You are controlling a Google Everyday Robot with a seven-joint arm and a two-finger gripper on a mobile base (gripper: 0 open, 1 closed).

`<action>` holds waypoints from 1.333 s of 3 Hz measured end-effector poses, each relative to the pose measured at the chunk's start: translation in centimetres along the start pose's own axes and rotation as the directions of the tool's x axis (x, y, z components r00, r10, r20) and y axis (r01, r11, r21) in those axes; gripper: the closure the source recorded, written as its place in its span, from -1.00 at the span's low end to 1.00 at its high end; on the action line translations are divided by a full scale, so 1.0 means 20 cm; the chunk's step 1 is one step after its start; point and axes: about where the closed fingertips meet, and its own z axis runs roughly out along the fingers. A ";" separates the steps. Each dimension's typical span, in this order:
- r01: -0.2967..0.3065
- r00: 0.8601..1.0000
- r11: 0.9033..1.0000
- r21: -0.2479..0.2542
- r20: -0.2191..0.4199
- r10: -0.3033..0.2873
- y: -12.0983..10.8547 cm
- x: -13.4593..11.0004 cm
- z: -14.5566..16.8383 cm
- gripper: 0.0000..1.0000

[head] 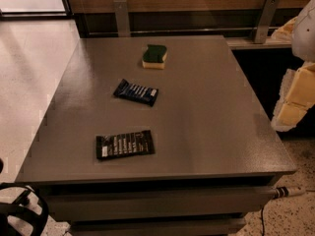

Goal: Pick rxbar chocolate

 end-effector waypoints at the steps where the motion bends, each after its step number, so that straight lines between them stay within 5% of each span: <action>1: 0.000 1.000 1.000 0.000 0.000 0.000 0.00 0.00 0.00 -1.00; 2: -0.011 0.999 1.000 -0.001 0.030 0.011 0.00 -0.01 0.00 -1.00; 3: -0.025 0.990 0.999 -0.036 0.139 0.030 0.02 -0.08 0.05 -1.00; 4: -0.016 0.950 0.998 -0.067 0.312 0.036 0.11 -0.21 0.11 -1.00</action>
Offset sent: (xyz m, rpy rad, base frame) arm 0.0038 0.0035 -0.0035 0.0786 0.0058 -0.0044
